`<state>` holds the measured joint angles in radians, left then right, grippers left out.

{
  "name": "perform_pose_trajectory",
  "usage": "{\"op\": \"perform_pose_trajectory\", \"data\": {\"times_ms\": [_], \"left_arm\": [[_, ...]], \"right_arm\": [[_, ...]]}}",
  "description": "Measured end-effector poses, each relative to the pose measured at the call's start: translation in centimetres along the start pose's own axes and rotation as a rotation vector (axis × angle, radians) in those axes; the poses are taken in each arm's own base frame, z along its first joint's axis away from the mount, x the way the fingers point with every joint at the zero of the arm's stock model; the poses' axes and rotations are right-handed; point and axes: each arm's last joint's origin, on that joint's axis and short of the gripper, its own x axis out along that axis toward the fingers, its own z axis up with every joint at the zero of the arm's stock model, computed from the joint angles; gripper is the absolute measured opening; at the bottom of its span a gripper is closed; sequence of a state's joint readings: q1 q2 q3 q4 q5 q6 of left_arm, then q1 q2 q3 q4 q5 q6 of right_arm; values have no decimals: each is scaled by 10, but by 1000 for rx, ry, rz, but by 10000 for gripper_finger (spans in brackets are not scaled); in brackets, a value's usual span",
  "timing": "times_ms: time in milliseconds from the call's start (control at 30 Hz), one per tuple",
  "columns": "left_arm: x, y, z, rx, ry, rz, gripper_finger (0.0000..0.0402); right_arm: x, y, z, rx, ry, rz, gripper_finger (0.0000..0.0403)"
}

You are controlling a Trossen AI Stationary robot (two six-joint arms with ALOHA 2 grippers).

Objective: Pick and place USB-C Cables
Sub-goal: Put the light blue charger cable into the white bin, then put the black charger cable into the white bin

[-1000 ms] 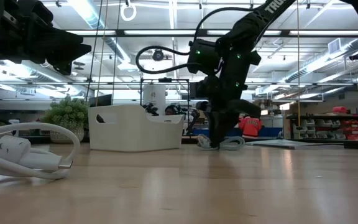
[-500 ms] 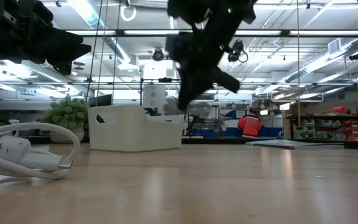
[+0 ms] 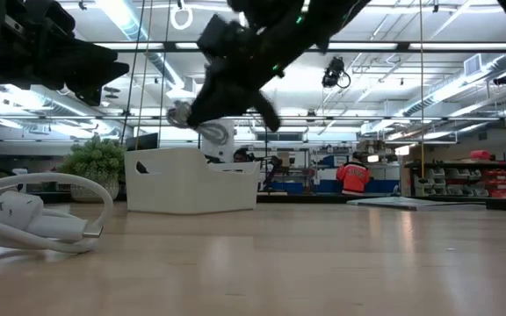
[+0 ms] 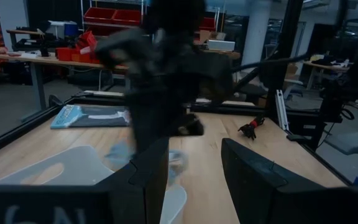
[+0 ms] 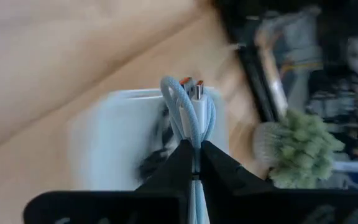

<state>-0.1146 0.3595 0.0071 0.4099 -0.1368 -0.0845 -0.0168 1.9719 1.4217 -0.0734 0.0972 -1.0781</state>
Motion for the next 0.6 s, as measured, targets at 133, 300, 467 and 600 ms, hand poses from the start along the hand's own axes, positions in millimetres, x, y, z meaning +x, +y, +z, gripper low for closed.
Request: {"op": "perform_pose_trajectory", "data": {"times_ms": [133, 300, 467, 600], "left_arm": [[0, 0, 0, -1, -4, -1, 156], [0, 0, 0, 0, -3, 0, 156], [0, 0, 0, -1, -4, -1, 156], [0, 0, 0, 0, -4, 0, 156]], "right_arm": [[13, -2, -27, 132, 49, 22, 60], [16, 0, -45, 244, 94, 86, 106], [11, -2, -42, 289, 113, 75, 146], [2, 0, -23, 305, 110, 43, 160]]}}
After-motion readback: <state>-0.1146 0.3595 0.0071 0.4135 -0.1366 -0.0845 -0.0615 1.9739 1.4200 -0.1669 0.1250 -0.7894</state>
